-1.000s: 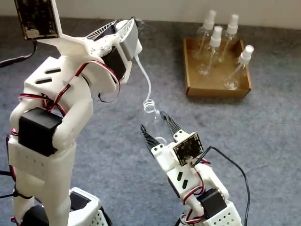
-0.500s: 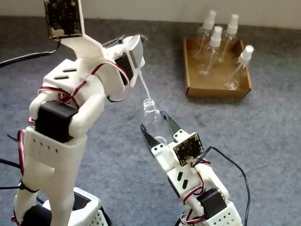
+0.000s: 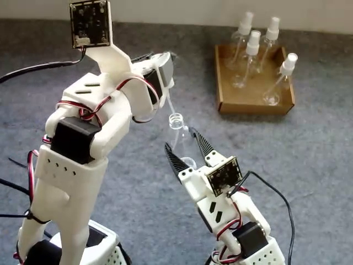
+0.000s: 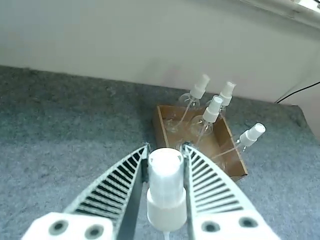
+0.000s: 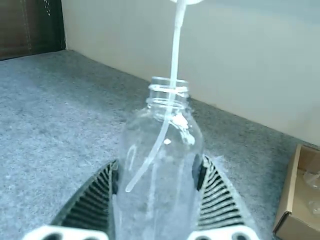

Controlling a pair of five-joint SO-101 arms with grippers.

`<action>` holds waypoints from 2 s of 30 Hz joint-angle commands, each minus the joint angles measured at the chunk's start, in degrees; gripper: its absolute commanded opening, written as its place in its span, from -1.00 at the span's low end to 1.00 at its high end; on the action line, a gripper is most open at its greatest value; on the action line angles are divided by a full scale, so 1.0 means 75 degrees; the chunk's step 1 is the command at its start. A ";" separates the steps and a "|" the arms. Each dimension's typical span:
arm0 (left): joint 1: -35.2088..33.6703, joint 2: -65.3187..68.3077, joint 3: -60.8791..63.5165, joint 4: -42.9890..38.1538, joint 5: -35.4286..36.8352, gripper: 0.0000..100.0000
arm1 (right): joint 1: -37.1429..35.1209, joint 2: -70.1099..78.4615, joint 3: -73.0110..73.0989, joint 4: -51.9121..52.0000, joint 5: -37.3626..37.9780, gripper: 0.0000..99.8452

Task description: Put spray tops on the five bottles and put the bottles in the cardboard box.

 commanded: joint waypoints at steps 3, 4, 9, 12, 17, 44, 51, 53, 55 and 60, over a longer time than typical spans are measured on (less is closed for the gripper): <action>0.0533 -0.0100 0.0053 0.0152 0.0012 -0.99 | -0.0076 -0.0076 -0.0416 -0.0158 -0.0047 -0.99; 0.0568 -0.0100 0.0088 0.0164 0.0012 -0.99 | -0.0076 -0.0076 -0.0416 -0.0158 -0.0047 -0.99; 0.0627 -0.0088 0.0346 0.0211 0.0012 -0.99 | -0.0076 -0.0076 -0.0416 -0.0158 -0.0047 -0.99; 0.0627 -0.0088 0.0486 0.0223 0.0012 -0.99 | -0.0076 -0.0076 -0.0451 -0.0170 -0.0059 -0.99; 0.0627 -0.0100 0.0498 0.0246 0.0012 -0.99 | -0.0076 -0.0076 -0.0756 -0.0158 -0.0070 -0.99; 0.1190 -0.1741 0.2069 0.0316 -0.0082 -0.99 | 0.0498 0.2866 -0.2760 -0.0193 -0.1008 -0.99; 0.1178 -0.2866 0.3968 -0.0387 -0.1254 -0.99 | 0.0604 0.3288 -0.3604 -0.0158 -0.1125 -0.99; 0.1155 -0.3194 0.4190 -0.0563 -0.1500 -0.99 | 0.0604 0.3007 -0.3522 -0.0158 -0.1102 -0.99; 0.1143 -0.3429 0.4144 -0.0574 -0.1547 -0.99 | 0.0604 0.2632 -0.3288 -0.0158 -0.1008 -0.99; 0.1166 -0.3429 0.3815 -0.0586 -0.1559 -0.99 | 0.0205 0.1354 -0.2315 -0.0158 -0.0305 -0.99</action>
